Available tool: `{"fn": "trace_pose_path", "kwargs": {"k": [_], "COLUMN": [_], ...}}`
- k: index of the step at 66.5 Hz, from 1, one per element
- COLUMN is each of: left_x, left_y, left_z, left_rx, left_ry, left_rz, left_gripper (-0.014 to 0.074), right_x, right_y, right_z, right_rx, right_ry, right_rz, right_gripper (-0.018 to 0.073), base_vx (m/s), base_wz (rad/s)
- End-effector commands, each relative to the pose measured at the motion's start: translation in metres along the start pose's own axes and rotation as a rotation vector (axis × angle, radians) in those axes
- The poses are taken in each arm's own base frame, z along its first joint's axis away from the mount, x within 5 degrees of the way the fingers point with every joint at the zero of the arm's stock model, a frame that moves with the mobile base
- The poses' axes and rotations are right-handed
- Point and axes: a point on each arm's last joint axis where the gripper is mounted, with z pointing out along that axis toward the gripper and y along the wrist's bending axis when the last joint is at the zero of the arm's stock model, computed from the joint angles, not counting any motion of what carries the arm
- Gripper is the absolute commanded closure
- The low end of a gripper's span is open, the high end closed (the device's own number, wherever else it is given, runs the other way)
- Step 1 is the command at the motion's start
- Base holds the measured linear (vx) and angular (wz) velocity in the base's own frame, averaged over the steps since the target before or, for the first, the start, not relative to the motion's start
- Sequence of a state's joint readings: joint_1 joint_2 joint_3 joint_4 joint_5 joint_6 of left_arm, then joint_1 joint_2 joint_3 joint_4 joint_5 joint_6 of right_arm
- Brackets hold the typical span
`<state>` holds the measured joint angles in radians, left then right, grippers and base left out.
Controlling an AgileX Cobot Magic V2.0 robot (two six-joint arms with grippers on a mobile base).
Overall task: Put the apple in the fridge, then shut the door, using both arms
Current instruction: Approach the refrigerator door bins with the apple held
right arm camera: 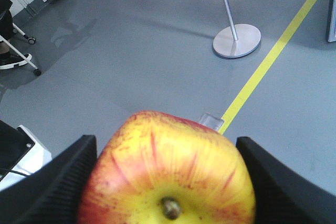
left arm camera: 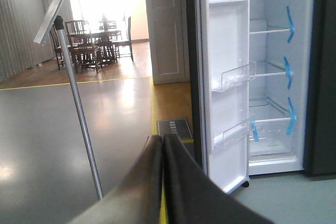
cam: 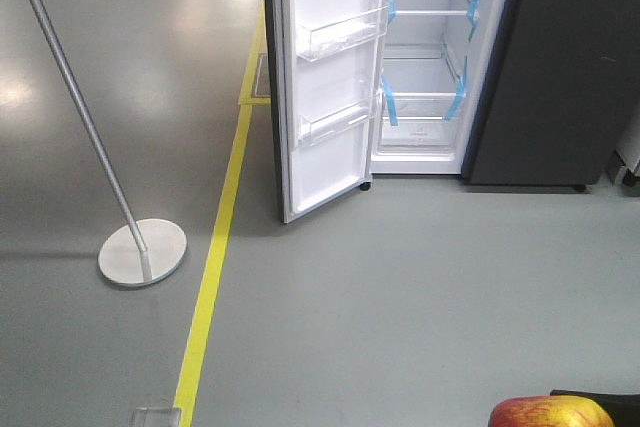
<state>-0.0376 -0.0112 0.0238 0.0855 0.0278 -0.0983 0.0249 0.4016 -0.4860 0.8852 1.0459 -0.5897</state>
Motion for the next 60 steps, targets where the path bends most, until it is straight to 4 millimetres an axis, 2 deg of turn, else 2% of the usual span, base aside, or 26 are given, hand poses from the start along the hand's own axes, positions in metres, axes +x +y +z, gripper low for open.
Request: {"fn": "trace_pose_path", "kwargs": {"k": [1, 60], "left_x": [-0.0128, -0.0128], "left_y": [-0.0011, -0.0011], "left_z": [-0.0022, -0.0022], "left_rx": [0.015, 0.015], "left_ry": [-0.1, -0.1], "left_rz": [-0.015, -0.015], "left_gripper": [0.0603, 0.0603], "right_x": [-0.011, -0.011], "right_y": [0.0039, 0.0039], "right_z": [-0.0028, -0.0028], "right_rx": [-0.02, -0.02], "right_ry": [-0.073, -0.073], "right_rz": [0.011, 0.011], "right_gripper": [0.041, 0.041], "base_vx": [0.22, 0.19], "base_wz": [0.02, -0.01]}}
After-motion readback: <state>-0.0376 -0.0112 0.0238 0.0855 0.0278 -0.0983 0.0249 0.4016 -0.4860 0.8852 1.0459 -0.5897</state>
